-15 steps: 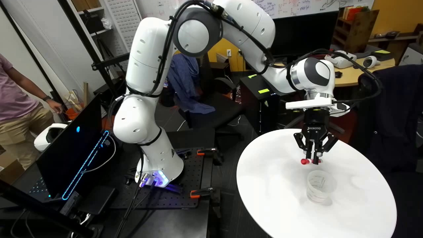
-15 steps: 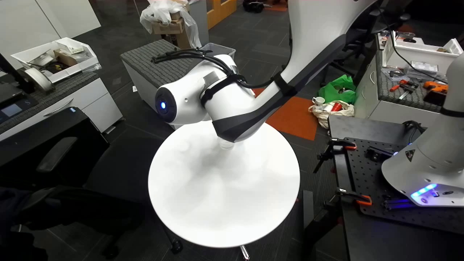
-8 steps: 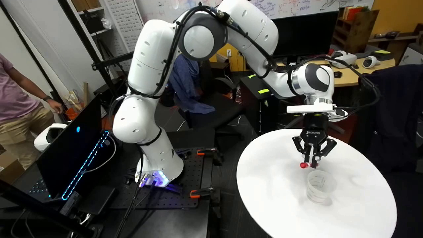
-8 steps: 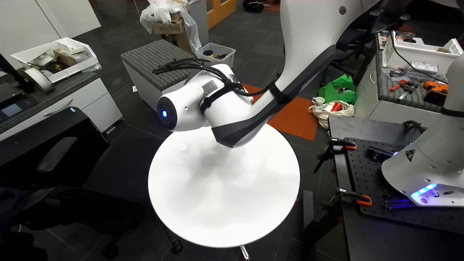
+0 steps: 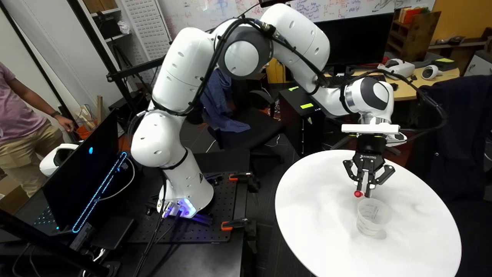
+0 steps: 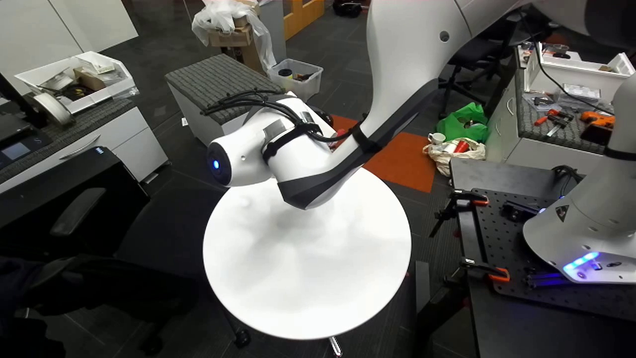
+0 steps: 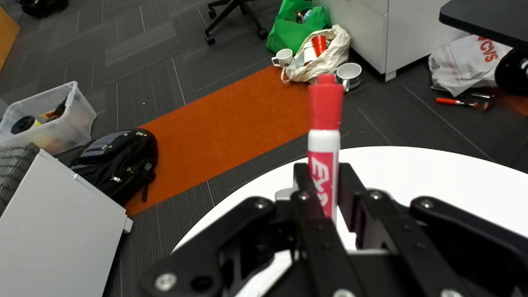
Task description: Get the marker from the table and place it in the colorless cup
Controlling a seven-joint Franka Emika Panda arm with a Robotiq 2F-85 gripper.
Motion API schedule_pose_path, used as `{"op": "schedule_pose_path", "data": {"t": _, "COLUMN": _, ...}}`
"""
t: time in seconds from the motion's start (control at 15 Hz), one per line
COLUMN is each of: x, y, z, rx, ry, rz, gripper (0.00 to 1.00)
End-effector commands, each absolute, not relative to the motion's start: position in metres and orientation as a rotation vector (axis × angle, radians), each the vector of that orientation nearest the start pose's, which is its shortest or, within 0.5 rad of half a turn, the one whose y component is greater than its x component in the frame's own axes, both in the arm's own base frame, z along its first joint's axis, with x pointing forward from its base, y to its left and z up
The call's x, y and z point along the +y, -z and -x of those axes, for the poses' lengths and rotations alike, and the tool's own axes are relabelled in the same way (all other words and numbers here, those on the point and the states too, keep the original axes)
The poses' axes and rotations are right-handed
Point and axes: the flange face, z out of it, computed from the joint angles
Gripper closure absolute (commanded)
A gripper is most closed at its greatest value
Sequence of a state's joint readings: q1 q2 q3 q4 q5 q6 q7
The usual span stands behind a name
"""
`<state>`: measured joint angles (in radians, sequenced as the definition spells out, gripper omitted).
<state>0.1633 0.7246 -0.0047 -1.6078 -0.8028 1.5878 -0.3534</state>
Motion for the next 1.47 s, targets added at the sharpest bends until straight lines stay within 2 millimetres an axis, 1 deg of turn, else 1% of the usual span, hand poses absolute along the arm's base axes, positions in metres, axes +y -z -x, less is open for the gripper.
{"op": "schedule_pose_path", "data": {"t": 0.0, "x": 0.022, "y": -0.192, "z": -0.639, "rx": 0.974, "ry": 1.036, "rz": -2.029, "gripper": 0.95}}
{"op": "schedule_pose_path", "data": {"t": 0.33, "x": 0.017, "y": -0.177, "z": -0.655, "rx": 0.986, "ry": 1.098, "rz": -2.002, "gripper": 0.95}}
{"op": "schedule_pose_path", "data": {"t": 0.67, "x": 0.015, "y": -0.162, "z": -0.666, "rx": 1.031, "ry": 1.167, "rz": -1.960, "gripper": 0.95}}
{"op": "schedule_pose_path", "data": {"t": 1.0, "x": 0.015, "y": -0.155, "z": -0.673, "rx": 1.096, "ry": 1.223, "rz": -1.928, "gripper": 0.95}}
{"op": "schedule_pose_path", "data": {"t": 1.4, "x": 0.016, "y": -0.148, "z": -0.679, "rx": 1.262, "ry": 1.315, "rz": -1.863, "gripper": 0.95}}
